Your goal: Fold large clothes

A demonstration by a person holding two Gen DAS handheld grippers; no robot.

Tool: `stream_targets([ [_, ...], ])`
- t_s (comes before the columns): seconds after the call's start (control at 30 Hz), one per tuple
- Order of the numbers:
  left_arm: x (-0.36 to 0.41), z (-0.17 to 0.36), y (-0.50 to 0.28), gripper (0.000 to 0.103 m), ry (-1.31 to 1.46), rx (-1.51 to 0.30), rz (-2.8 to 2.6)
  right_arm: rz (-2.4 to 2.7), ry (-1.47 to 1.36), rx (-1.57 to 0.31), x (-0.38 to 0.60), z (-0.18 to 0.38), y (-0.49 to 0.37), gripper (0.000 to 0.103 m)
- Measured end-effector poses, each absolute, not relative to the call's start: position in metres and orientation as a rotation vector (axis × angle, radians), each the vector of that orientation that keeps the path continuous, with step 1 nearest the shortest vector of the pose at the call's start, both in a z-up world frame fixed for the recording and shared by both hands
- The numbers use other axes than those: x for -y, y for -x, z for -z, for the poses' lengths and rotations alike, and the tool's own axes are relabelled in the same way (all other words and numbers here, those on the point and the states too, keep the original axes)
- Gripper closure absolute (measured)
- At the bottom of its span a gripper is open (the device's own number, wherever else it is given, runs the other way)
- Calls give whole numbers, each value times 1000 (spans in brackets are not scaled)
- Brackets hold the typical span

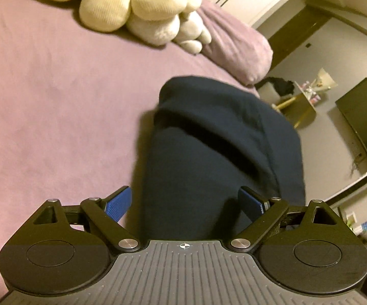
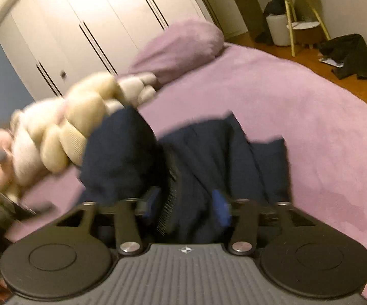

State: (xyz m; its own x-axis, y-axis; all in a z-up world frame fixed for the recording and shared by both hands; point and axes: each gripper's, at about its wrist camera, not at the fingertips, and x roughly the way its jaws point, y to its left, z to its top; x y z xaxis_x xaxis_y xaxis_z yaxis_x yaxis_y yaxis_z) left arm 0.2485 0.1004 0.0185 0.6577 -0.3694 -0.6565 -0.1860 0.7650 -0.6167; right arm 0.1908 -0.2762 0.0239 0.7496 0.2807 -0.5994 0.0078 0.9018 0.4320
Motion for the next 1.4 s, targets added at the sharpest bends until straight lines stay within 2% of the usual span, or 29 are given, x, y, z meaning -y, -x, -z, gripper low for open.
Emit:
stream_targets([
  [0.13,-97,-9,-251,8,763,-904,142,-244,-523,-747,263,-37,-222,38],
  [0.33,-95,-1,-259,10,796,-920,166,-251,-419,-906,217,-15,-270,38],
  [0.37,-91,-5,-259,11,765,-918,177,-233,-404,-927,214,-11,-272,41],
  [0.43,-80,-15,-257,11,716,-903,210,-218,-386,-914,214,-9,-265,76],
  [0.5,-72,-21,-251,11,719,-881,242,-219,-363,-849,219,-17,-253,81],
  [0.6,-57,-28,-248,11,693,-844,285,-158,-304,-774,234,-24,-227,81],
  [0.73,-48,-32,-245,11,633,-844,276,-48,-320,-832,257,-3,-215,69],
  [1.0,-46,-33,-245,11,654,-841,244,-119,-507,-633,241,-76,-230,65],
  [1.1,-50,-35,-242,11,641,-842,251,-163,-533,-642,217,-54,-269,63],
  [1.2,-53,-36,-249,9,628,-831,205,-20,-330,-673,199,-11,-294,63],
  [1.27,-50,-35,-260,8,621,-817,159,45,-178,-687,201,21,-292,63],
  [1.4,-27,-28,-281,7,585,-755,75,59,-180,-615,211,34,-278,63],
])
